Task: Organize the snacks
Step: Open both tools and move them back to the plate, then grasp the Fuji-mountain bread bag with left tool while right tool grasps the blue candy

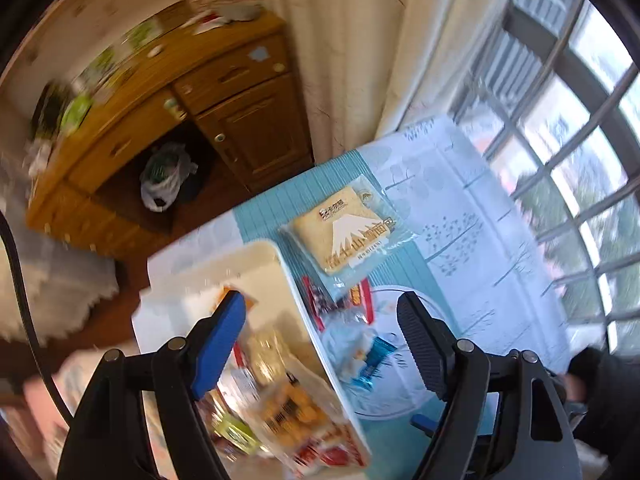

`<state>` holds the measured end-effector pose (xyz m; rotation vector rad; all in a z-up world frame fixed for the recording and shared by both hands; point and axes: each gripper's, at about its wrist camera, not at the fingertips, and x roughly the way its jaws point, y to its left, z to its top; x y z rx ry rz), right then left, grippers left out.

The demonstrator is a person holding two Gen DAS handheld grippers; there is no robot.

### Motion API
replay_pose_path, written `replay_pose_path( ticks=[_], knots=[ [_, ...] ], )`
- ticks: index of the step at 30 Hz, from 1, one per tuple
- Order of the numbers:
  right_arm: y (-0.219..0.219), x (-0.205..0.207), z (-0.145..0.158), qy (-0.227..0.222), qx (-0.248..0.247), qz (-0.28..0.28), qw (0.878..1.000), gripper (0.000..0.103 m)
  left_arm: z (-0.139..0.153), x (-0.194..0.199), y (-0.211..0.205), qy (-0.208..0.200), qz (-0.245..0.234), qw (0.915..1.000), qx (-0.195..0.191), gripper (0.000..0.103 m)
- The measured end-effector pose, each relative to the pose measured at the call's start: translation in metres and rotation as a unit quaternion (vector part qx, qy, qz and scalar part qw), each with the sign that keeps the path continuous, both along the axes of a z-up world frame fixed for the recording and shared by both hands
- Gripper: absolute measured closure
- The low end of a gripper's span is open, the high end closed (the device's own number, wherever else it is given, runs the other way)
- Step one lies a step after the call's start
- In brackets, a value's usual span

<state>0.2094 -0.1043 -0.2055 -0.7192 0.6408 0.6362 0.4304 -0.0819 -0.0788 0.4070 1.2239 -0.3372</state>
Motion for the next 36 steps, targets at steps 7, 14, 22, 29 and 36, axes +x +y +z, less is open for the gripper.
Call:
replay_pose_path(
  ticks=[7, 14, 22, 29, 36],
  knots=[
    [0.006, 0.015, -0.029, -0.006, -0.047, 0.076, 0.996, 0.036, -0.043, 0.037, -0.046, 0.018, -0.105, 0.9923, 0.065, 0.013],
    [0.012, 0.030, -0.052, 0.006, -0.052, 0.124, 0.991, 0.036, -0.108, 0.053, -0.079, 0.062, -0.207, 0.9702, 0.110, 0.004],
    [0.016, 0.035, -0.076, 0.017, -0.052, 0.164, 0.985, 0.036, -0.172, 0.078, -0.095, 0.092, -0.218, 0.9590, 0.156, 0.004],
    [0.020, 0.041, -0.087, 0.015, -0.050, 0.183, 0.982, 0.036, -0.210, 0.096, -0.102, 0.119, -0.222, 0.9529, 0.169, 0.004],
    [0.020, 0.056, -0.085, 0.046, -0.016, 0.183, 0.982, 0.037, -0.233, 0.114, -0.107, 0.153, -0.214, 0.9537, 0.146, 0.000]
  ],
)
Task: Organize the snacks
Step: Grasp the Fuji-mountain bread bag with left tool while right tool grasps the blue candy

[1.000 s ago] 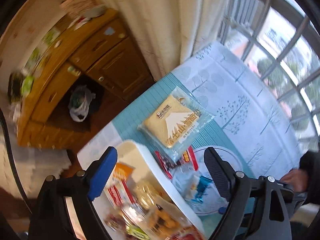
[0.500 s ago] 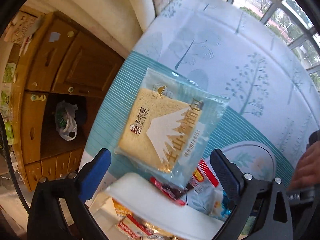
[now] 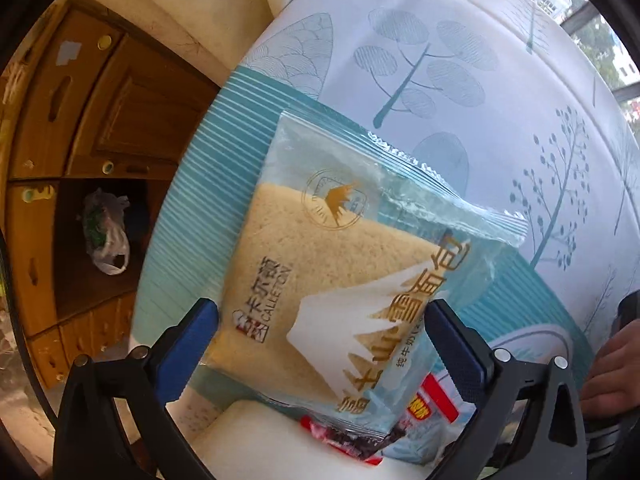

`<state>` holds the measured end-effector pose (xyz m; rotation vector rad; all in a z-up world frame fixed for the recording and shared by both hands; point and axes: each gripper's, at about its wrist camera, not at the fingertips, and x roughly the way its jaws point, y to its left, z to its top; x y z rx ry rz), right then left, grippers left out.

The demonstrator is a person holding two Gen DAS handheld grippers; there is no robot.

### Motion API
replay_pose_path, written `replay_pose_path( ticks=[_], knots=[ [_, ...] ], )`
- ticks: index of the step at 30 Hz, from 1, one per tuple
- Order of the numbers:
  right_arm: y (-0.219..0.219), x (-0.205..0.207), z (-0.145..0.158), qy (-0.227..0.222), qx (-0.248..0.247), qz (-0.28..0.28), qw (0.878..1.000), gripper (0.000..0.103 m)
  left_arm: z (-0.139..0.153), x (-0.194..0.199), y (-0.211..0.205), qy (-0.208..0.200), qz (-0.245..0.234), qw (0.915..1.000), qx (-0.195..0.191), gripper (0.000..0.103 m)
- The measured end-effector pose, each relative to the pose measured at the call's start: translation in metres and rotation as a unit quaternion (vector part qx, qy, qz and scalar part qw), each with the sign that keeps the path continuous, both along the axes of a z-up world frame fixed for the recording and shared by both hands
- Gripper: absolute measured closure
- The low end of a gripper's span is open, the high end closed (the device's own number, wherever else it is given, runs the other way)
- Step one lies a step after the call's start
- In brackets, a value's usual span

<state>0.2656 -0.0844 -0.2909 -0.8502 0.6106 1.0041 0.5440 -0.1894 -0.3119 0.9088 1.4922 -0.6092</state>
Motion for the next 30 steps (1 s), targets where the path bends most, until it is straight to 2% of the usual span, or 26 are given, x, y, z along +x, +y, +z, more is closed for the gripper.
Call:
replay_pose_path(
  ticks=[4, 7, 12, 17, 19, 26, 28, 30],
  knots=[
    [-0.002, 0.009, 0.000, 0.048, 0.017, 0.003, 0.999, 0.051, -0.006, 0.009, -0.002, 0.013, 0.008, 0.9999, -0.002, 0.000],
    [-0.002, 0.017, 0.000, 0.072, 0.029, -0.005, 0.997, 0.054, -0.010, 0.013, -0.003, 0.018, 0.019, 0.9996, -0.003, 0.000],
    [0.000, 0.025, 0.000, 0.089, 0.031, -0.009, 0.996, 0.058, -0.014, 0.022, -0.001, 0.026, 0.027, 0.9993, -0.009, 0.000],
    [0.000, 0.031, 0.003, 0.119, 0.039, -0.045, 0.991, 0.062, -0.018, 0.023, 0.003, 0.018, 0.030, 0.9993, -0.017, 0.000],
    [-0.002, 0.037, 0.004, 0.145, 0.050, -0.078, 0.985, 0.062, -0.018, 0.019, 0.004, 0.008, 0.029, 0.9993, -0.021, 0.000],
    [-0.014, 0.039, 0.008, 0.191, 0.048, -0.170, 0.965, 0.064, -0.015, 0.010, 0.004, -0.006, 0.047, 0.9985, -0.029, 0.000],
    [-0.021, 0.037, 0.009, 0.202, 0.045, -0.205, 0.957, 0.065, -0.014, 0.010, 0.007, -0.007, 0.063, 0.9973, -0.038, 0.000],
    [-0.032, 0.038, 0.011, 0.226, 0.051, -0.247, 0.941, 0.065, -0.013, 0.011, 0.008, -0.006, 0.078, 0.9960, -0.043, 0.001]
  ],
)
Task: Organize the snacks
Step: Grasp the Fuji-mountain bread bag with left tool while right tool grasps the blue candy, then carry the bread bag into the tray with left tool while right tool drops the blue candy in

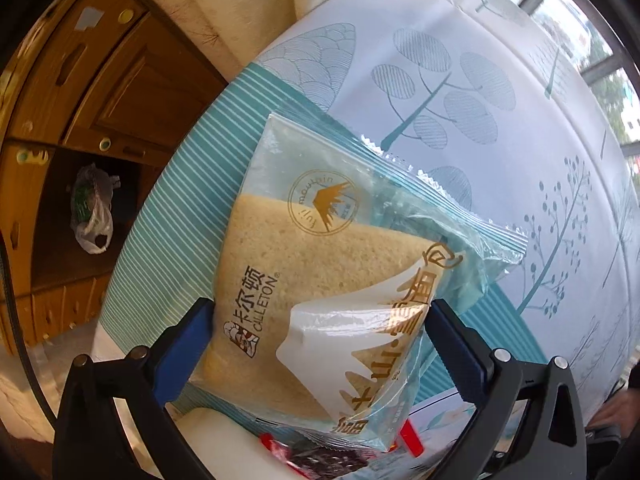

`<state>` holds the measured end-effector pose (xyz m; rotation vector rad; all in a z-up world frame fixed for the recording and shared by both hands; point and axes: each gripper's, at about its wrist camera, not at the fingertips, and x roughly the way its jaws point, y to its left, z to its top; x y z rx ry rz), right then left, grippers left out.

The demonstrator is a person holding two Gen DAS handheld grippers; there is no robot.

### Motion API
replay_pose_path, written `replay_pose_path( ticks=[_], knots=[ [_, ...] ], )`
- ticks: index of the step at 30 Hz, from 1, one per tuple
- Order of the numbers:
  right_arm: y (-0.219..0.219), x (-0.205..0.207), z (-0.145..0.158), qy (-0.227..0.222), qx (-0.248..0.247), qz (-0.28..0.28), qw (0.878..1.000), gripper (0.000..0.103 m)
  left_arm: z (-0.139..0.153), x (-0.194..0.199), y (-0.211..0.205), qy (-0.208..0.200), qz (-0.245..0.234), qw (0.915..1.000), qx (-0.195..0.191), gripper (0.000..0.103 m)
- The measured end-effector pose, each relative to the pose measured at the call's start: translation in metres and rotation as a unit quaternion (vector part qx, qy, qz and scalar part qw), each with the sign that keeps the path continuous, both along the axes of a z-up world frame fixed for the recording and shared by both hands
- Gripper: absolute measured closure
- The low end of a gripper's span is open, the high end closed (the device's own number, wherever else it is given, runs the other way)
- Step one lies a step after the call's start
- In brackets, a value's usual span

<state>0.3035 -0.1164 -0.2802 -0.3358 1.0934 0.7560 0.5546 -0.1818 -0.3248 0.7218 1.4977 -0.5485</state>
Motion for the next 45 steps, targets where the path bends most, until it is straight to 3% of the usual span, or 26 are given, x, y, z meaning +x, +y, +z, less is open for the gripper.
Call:
replay_pose_path(
  ticks=[9, 17, 26, 33, 40, 45],
  knots=[
    [-0.054, -0.010, 0.001, 0.087, 0.034, -0.151, 0.984, 0.066, 0.003, -0.003, 0.005, 0.003, 0.101, 0.9948, -0.010, 0.005],
    [-0.096, -0.026, 0.008, 0.113, 0.043, -0.226, 0.967, 0.066, 0.005, -0.021, 0.007, 0.016, 0.167, 0.9858, -0.006, 0.008],
    [-0.144, -0.051, 0.011, 0.134, 0.050, -0.303, 0.942, 0.066, 0.008, -0.060, -0.011, 0.032, 0.187, 0.9818, 0.006, 0.011],
    [-0.158, -0.065, 0.022, 0.128, 0.046, -0.331, 0.934, 0.066, 0.015, -0.095, -0.021, 0.043, 0.180, 0.9823, 0.026, 0.016],
    [-0.172, -0.082, 0.032, 0.120, 0.043, -0.354, 0.927, 0.065, 0.024, -0.133, -0.028, 0.055, 0.168, 0.9841, 0.020, 0.027],
    [-0.170, -0.092, 0.038, 0.111, 0.044, -0.361, 0.925, 0.065, 0.028, -0.146, -0.018, 0.059, 0.188, 0.9805, 0.002, 0.033]
  ],
)
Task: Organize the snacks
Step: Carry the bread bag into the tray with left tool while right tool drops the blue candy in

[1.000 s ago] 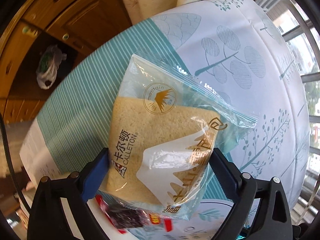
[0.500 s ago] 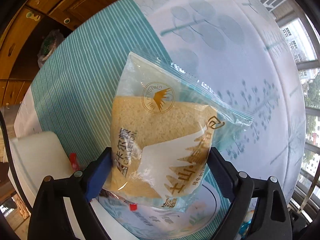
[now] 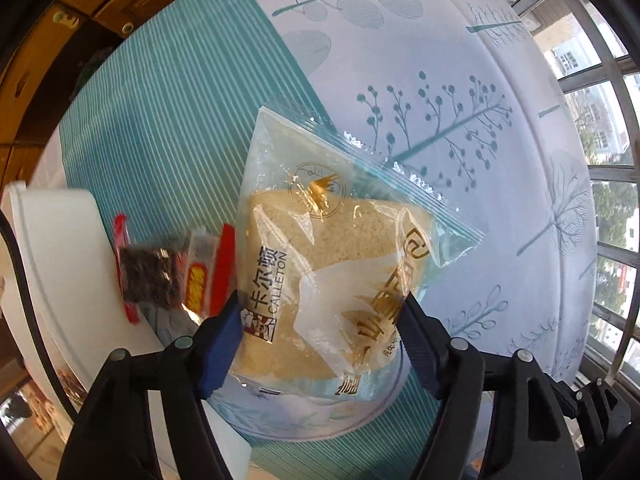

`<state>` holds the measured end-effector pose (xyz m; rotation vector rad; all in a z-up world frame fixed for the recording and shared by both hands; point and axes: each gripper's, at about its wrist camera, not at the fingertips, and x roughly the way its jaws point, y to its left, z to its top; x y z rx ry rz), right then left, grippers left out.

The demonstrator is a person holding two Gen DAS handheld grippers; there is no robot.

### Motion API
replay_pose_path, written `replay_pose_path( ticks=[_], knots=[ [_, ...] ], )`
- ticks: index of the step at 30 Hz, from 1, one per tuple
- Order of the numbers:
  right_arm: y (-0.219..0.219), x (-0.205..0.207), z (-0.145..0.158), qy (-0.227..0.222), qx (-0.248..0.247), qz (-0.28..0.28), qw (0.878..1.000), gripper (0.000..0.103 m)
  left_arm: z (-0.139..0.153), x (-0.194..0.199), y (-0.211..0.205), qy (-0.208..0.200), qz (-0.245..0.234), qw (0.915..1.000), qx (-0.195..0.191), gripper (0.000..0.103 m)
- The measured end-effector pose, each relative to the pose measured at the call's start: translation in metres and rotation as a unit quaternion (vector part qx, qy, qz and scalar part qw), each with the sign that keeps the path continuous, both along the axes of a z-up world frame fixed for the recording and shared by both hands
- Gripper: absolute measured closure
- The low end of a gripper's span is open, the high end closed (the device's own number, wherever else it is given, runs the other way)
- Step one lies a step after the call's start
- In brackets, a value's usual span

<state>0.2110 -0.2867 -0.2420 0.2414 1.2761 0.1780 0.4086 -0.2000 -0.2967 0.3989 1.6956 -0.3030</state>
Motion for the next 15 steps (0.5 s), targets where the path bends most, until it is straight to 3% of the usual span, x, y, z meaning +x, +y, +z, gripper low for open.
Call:
replay_pose_path(
  ticks=[10, 15],
  knots=[
    [0.004, -0.015, 0.013, -0.014, 0.002, -0.003, 1.000, 0.065, 0.005, -0.065, 0.031, 0.041, 0.046, 0.9980, -0.012, 0.036],
    [0.012, -0.017, 0.021, -0.023, -0.003, 0.006, 1.000, 0.065, 0.016, -0.100, 0.051, 0.042, 0.062, 0.9971, -0.010, 0.036]
  ],
)
